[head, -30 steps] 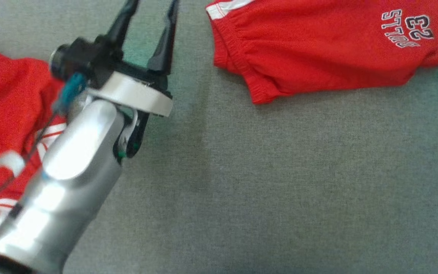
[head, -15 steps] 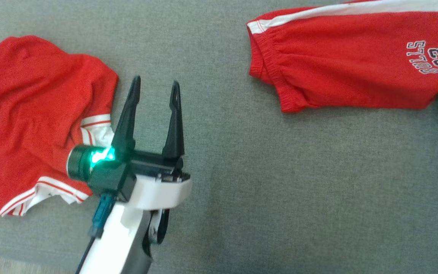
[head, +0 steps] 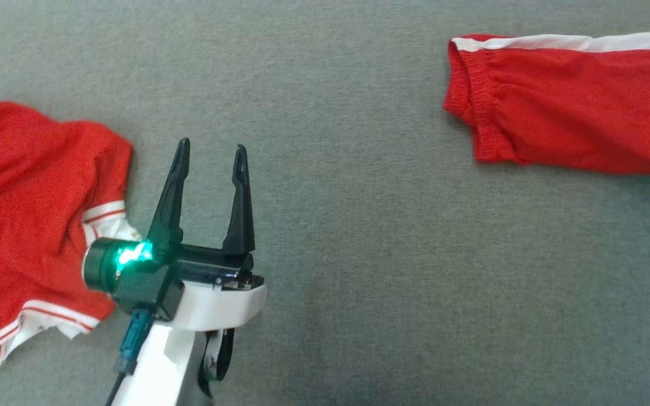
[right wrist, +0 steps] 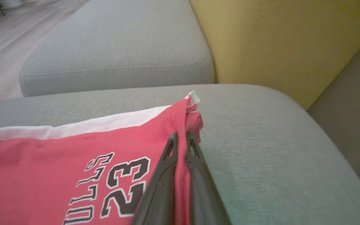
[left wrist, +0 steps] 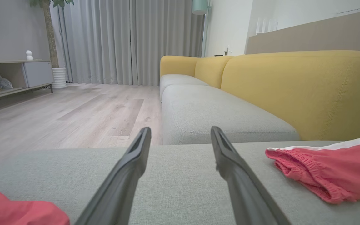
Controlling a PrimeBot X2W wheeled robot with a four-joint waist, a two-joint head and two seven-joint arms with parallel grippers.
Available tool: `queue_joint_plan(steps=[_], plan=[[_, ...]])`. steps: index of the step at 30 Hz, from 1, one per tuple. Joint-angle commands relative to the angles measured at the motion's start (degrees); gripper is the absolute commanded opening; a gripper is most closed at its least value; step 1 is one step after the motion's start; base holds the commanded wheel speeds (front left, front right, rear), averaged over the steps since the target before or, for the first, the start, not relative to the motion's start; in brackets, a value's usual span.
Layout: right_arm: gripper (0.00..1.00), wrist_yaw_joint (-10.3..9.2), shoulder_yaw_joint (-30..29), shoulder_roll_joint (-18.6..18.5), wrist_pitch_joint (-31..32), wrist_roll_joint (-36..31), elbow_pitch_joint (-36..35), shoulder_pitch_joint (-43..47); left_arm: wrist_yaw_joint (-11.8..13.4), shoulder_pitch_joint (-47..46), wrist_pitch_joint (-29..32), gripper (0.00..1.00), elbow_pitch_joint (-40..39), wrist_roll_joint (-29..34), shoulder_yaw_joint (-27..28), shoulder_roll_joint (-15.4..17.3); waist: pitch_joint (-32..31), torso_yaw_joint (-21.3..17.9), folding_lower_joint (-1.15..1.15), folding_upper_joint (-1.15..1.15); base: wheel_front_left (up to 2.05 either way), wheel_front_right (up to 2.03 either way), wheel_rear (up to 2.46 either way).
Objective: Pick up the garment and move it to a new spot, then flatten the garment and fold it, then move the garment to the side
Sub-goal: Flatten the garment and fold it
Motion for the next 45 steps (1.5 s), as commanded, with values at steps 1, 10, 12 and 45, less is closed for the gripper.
queue_joint_plan(steps=[1,10,12,45], plan=[[0.0,-0.04,0.1,-2.2,-1.0,-0.5,-1.3,0.6,-0.4,0.0,-0.2,1.0,-1.3,0.7,2.1,0.2,-0.6,-0.9,0.01,0.0,0.0,0.0,0.0],[0.0,-0.04,1.0,0.3,-2.6,-1.4,-5.8,-2.5,-1.9,0.5,-0.2,1.0,0.4,1.1,2.3,-0.2,-2.2,-1.5,0.01,0.0,0.0,0.0,0.0],[0.0,-0.04,1.3,1.2,-2.4,-1.2,-8.5,-2.9,-2.2,0.6,-0.2,1.0,0.7,1.1,2.3,-0.3,-2.5,-1.1,0.01,0.0,0.0,0.0,0.0],[0.0,-0.04,-8.0,20.8,-3.3,-14.9,-26.6,17.5,-0.2,6.1,-0.2,1.0,-1.0,-2.6,2.5,-0.5,-9.1,0.9,0.01,0.0,0.0,0.0,0.0]])
